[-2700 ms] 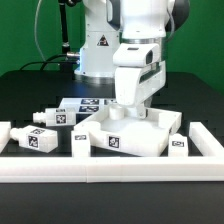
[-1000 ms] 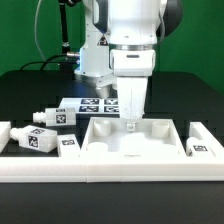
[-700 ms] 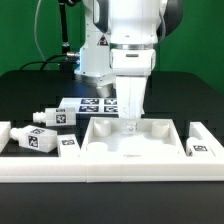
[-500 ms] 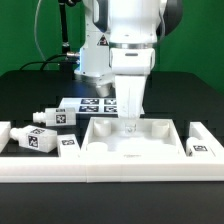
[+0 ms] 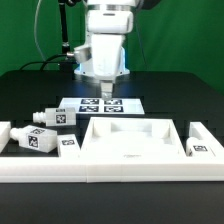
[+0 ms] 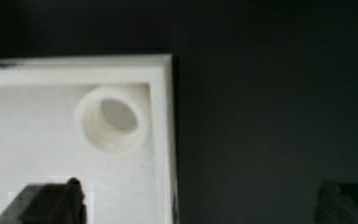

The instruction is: Assemble one leg

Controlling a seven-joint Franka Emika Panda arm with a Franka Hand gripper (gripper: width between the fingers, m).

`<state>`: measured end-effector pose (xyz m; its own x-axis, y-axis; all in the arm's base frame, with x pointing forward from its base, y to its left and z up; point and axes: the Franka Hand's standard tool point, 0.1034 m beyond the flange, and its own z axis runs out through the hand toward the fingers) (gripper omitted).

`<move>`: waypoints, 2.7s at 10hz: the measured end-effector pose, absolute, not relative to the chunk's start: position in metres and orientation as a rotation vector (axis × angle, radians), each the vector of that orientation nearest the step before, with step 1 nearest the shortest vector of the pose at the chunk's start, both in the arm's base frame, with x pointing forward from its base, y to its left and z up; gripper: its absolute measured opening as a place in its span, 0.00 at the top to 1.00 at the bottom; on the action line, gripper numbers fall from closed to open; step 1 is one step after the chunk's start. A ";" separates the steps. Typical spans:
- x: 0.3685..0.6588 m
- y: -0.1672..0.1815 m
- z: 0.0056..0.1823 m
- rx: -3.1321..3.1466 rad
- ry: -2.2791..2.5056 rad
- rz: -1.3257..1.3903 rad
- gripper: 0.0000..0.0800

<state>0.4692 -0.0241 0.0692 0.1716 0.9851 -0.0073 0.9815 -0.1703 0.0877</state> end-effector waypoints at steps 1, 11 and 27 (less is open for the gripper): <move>0.466 -0.022 0.067 2.371 1.956 0.074 0.19; 0.453 -0.061 0.062 2.125 2.165 0.060 0.19; 0.460 -0.060 0.048 2.042 2.056 -0.078 0.19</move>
Offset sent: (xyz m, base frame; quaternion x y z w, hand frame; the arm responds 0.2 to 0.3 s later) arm 0.0000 0.0000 0.0000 0.0000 0.0000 0.0000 1.0000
